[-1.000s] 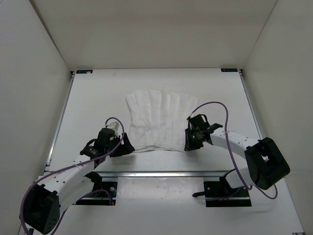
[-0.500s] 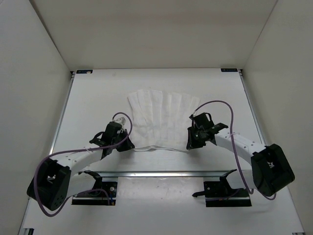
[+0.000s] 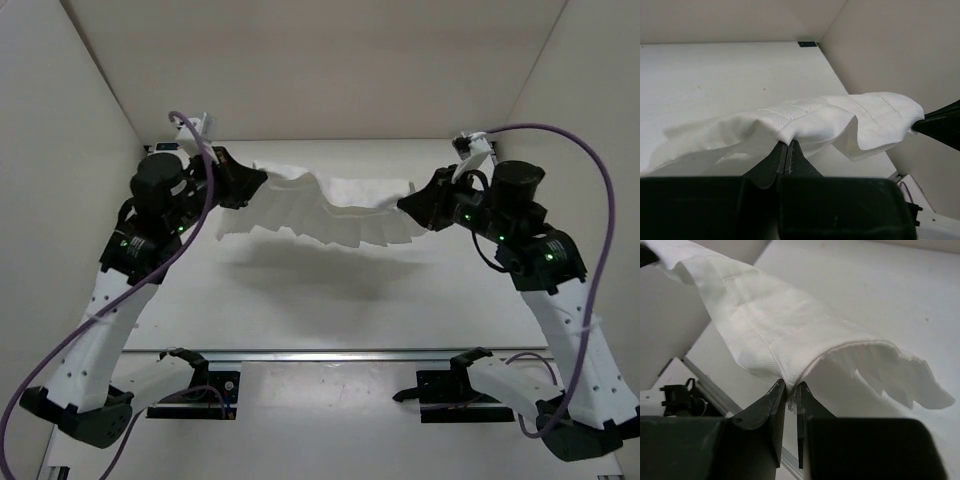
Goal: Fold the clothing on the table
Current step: Flatten the skirt out
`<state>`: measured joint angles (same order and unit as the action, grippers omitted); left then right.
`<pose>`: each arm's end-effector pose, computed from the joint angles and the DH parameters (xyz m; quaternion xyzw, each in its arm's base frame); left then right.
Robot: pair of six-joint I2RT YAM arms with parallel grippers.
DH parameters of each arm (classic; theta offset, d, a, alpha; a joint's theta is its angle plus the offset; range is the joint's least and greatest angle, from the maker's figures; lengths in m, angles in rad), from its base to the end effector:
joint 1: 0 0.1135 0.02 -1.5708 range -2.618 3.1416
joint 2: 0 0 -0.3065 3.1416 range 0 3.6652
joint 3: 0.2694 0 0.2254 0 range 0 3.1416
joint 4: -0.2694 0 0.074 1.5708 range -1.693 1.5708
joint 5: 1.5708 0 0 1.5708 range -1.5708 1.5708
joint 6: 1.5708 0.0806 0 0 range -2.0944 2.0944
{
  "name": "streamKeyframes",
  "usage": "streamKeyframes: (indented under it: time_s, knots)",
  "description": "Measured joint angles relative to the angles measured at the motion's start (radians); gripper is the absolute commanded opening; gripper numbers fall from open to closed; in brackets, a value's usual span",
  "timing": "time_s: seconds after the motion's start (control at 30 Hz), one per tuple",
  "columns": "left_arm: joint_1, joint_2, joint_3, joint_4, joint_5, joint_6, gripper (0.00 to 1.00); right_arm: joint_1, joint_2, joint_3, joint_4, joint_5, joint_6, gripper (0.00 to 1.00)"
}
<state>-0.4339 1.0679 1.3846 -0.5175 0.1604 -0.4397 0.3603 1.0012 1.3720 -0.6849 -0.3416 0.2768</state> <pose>0.1856 -0.1002 0.4761 0.0485 0.7721 -0.3230 0.5452 0.1571 0.0880 0.4599 -0.1331 0.7924 0.3120 0.5071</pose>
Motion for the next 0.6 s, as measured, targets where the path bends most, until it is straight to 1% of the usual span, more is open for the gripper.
streamKeyframes:
  time_s: [0.1,0.17,0.27,0.3,0.37,0.43,0.5,0.53,0.57,0.6]
  knots:
    - [0.018,-0.042,0.076,-0.047,0.026,0.013,0.00,0.011,-0.012,0.090,-0.048,-0.048,0.000,0.00]
    - [0.045,-0.050,0.091,-0.061,0.045,0.025,0.00,0.011,0.011,0.143,-0.073,-0.067,-0.008,0.00]
    - [0.081,-0.008,0.090,-0.074,0.070,0.040,0.00,0.027,0.114,0.200,-0.084,-0.062,-0.021,0.00]
    - [0.090,0.026,0.090,-0.075,0.076,0.047,0.00,0.023,0.171,0.220,-0.087,-0.063,-0.026,0.00]
    - [0.108,0.114,0.100,-0.076,0.085,0.056,0.00,0.016,0.292,0.271,-0.089,-0.064,-0.035,0.00]
    - [0.131,0.262,0.169,-0.108,0.096,0.070,0.00,0.006,0.474,0.398,-0.129,-0.057,-0.047,0.00]
    - [0.154,0.452,0.341,-0.182,0.103,0.087,0.00,0.006,0.660,0.575,-0.183,-0.023,-0.061,0.00]
    - [0.164,0.546,0.446,-0.207,0.104,0.095,0.00,0.008,0.758,0.706,-0.229,-0.004,-0.068,0.00]
    - [0.174,0.620,0.535,-0.221,0.103,0.101,0.00,0.011,0.826,0.810,-0.245,0.013,-0.070,0.00]
    - [0.185,0.682,0.624,-0.249,0.106,0.105,0.00,0.014,0.861,0.866,-0.239,0.022,-0.071,0.00]
